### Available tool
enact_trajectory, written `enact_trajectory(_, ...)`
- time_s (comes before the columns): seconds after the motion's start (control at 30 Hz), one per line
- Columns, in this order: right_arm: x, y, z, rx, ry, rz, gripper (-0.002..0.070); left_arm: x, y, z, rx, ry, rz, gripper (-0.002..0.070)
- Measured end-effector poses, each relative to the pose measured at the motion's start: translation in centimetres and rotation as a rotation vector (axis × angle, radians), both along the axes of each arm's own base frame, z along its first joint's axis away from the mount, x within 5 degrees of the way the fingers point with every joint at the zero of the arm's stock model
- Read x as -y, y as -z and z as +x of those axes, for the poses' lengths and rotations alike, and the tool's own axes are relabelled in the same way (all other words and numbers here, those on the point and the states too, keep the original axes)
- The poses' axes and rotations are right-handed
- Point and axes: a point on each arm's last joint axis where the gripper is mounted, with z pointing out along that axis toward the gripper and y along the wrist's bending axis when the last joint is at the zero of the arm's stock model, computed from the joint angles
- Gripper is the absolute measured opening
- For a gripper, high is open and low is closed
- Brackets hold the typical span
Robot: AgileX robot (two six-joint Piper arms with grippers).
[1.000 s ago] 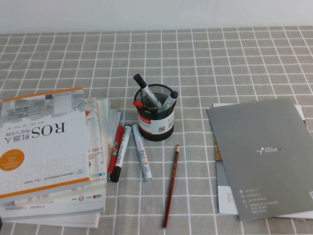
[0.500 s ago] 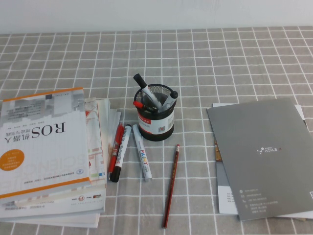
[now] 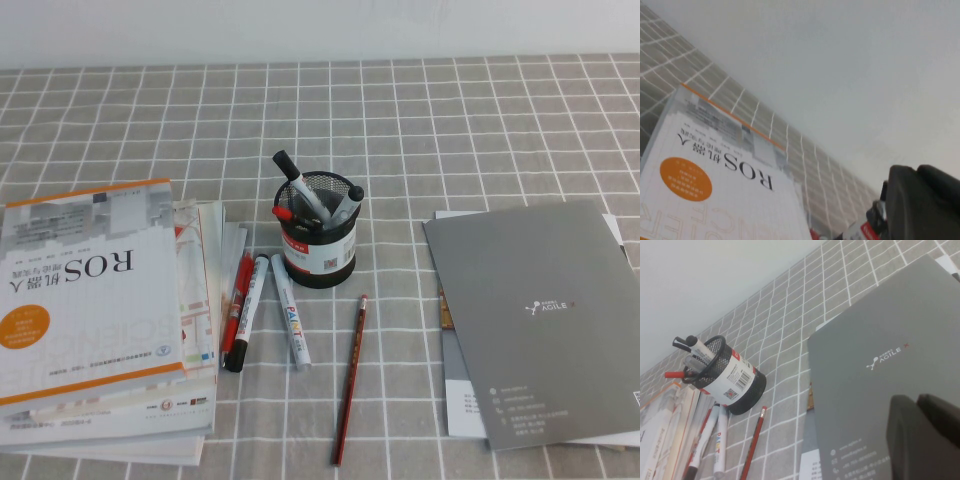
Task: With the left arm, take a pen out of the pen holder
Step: 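Take a marker out of the pen holder and lay it on the table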
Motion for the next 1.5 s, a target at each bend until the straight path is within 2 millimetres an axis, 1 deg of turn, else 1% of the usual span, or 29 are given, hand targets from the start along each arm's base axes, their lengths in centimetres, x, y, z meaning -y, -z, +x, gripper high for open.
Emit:
enact_trajectory(0.07, 0.0, 0.0, 0.0, 0.000, 0.000, 0.000, -0.0013, 0.4, -0.9, -0.3, -0.034, 0.038, 0.101, -0.0005)
enact_trajectory(0.2, 0.0, 0.0, 0.0, 0.000, 0.000, 0.000, -0.0013, 0.8, -4.4, -0.5, -0.064, 0.088, 0.322, -0.0005)
enact_trajectory(0.3, 0.0, 0.0, 0.0, 0.000, 0.000, 0.000, -0.0013, 1.1, -6.2, 0.2, -0.112, 0.126, 0.467, -0.0005)
enact_trajectory(0.37, 0.0, 0.0, 0.0, 0.000, 0.000, 0.000, -0.0013, 1.3, -6.8, 1.0, -0.149, 0.157, 0.543, -0.0005)
enact_trajectory(0.53, 0.0, 0.0, 0.0, 0.000, 0.000, 0.000, -0.0013, 1.7, -6.7, 3.0, -0.220, 0.222, 0.629, -0.0005)
enact_trajectory(0.7, 0.0, 0.0, 0.0, 0.000, 0.000, 0.000, -0.0013, 1.4, -6.3, 4.5, -0.270, 0.193, 0.665, -0.0005)
enact_trajectory(0.8, 0.0, 0.0, 0.0, 0.000, 0.000, 0.000, -0.0013, 1.4, -6.4, 5.2, -0.255, 0.170, 0.681, -0.0005)
enact_trajectory(0.9, 0.0, 0.0, 0.0, 0.000, 0.000, 0.000, -0.0013, 2.1, -6.8, 6.1, -0.190, 0.181, 0.685, 0.0006)
enact_trajectory(0.97, 0.0, 0.0, 0.0, 0.000, 0.000, 0.000, -0.0013, 2.8, -7.0, 6.8, -0.139, 0.208, 0.693, 0.0039)
enact_trajectory(1.03, 0.0, 0.0, 0.0, 0.000, 0.000, 0.000, -0.0013, 3.8, -7.0, 7.7, -0.083, 0.252, 0.695, 0.0102)
enact_trajectory(1.13, 0.0, 0.0, 0.0, 0.000, 0.000, 0.000, -0.0013, 5.5, -6.6, 9.3, -0.015, 0.319, 0.705, 0.0241)
enact_trajectory(1.23, 0.0, 0.0, 0.0, 0.000, 0.000, 0.000, -0.0013, 7.1, -5.6, 11.4, 0.043, 0.377, 0.695, 0.0363)
enact_trajectory(1.33, 0.0, 0.0, 0.0, 0.000, 0.000, 0.000, -0.0013, 8.6, -4.1, 13.3, 0.093, 0.434, 0.672, 0.0421)
enact_trajectory(1.5, 0.0, 0.0, 0.0, 0.000, 0.000, 0.000, -0.0013, 10.5, -1.4, 16.0, 0.164, 0.505, 0.604, 0.0442)
